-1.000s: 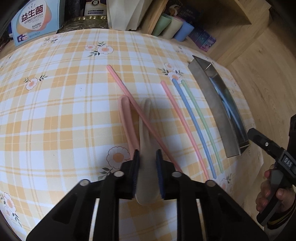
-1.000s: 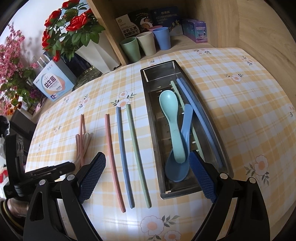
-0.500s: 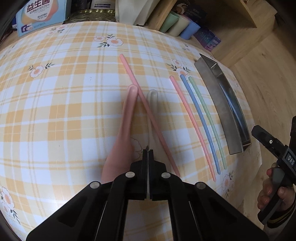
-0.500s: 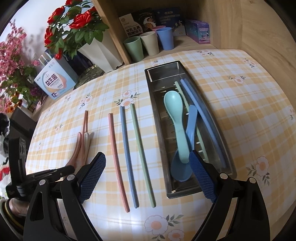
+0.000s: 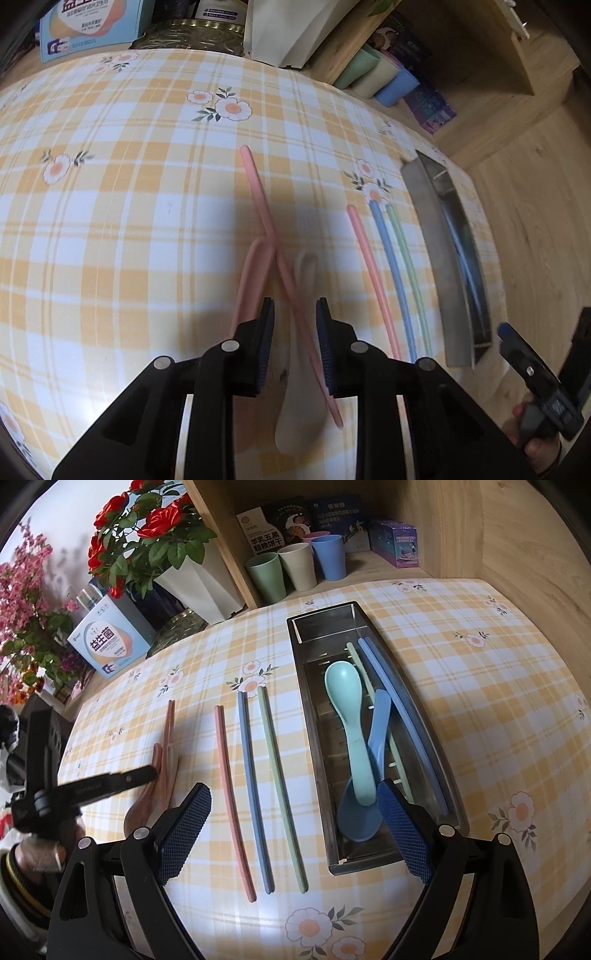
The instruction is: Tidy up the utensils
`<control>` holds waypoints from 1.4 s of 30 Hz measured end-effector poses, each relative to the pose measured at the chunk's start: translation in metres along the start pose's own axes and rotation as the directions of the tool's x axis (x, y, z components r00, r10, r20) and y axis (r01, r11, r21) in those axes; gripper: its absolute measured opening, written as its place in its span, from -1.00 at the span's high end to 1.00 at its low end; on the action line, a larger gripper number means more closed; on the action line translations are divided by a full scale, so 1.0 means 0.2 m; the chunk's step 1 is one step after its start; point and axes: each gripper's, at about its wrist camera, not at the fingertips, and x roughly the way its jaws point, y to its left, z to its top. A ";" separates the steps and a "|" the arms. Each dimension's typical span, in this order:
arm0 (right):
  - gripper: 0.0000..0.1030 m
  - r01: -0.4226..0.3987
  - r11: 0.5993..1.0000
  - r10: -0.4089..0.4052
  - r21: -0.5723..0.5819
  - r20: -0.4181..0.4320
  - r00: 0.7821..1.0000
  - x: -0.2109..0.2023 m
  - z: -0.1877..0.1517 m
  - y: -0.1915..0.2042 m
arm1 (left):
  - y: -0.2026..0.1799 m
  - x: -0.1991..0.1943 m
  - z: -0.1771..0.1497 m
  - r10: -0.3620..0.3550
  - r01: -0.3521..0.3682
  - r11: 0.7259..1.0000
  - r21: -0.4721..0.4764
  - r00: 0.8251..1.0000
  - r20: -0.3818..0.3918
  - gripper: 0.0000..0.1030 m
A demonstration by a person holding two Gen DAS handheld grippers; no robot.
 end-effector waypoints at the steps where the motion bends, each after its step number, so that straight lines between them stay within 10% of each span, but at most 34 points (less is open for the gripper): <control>1: -0.71 0.001 1.000 -0.001 0.001 0.000 1.000 0.00 0.00 0.00 | 0.00 0.01 0.01 0.012 -0.012 1.000 -0.001 1.000 -0.002 0.60; 23: -0.71 0.015 1.000 -0.015 0.017 -0.007 1.000 0.02 0.01 -0.05 | 0.00 0.12 0.19 0.140 -0.143 0.989 0.035 0.988 0.069 0.78; 42: -0.71 -0.003 0.999 0.002 -0.032 -0.036 0.999 0.04 -0.02 0.09 | 0.07 -0.21 -0.09 -0.020 0.011 0.995 0.095 0.995 0.094 0.89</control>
